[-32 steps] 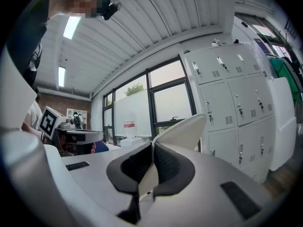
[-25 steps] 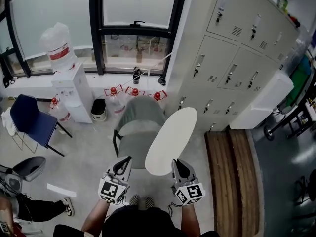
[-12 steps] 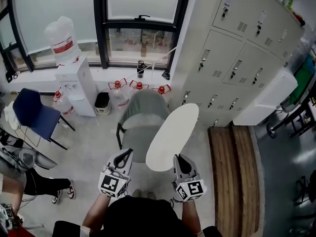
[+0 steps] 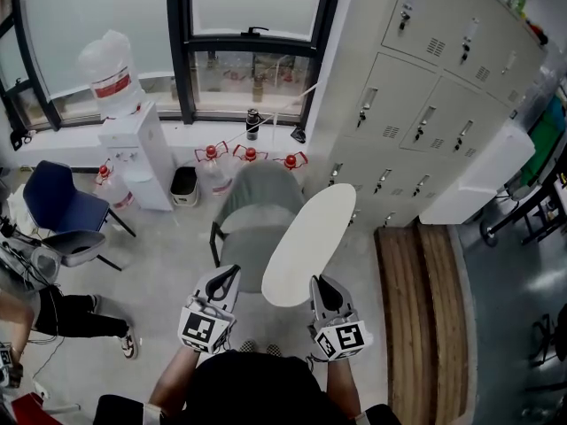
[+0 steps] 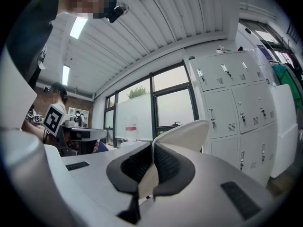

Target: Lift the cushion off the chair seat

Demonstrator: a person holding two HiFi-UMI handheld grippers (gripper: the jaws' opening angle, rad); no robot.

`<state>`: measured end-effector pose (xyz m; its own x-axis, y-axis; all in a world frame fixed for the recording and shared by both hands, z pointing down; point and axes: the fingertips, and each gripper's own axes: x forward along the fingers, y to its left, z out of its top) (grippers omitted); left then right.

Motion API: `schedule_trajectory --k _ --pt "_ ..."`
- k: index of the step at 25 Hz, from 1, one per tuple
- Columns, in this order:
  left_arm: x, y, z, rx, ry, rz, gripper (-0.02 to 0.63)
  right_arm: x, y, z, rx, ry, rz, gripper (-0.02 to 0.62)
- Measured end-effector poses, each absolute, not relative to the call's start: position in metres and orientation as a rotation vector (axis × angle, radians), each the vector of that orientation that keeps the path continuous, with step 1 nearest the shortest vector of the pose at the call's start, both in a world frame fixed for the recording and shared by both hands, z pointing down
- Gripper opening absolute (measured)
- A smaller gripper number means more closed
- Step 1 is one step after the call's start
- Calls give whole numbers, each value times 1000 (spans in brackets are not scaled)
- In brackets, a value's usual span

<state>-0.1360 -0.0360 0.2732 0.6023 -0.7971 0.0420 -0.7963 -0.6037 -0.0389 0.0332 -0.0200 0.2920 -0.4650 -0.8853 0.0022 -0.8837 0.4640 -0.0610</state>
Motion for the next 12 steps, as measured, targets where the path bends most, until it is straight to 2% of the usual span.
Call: schedule_trajectory --k 12 --pt "-140 -44 278 -2806 1390 -91 23 35 -26 293 -1635 2652 -87 38"
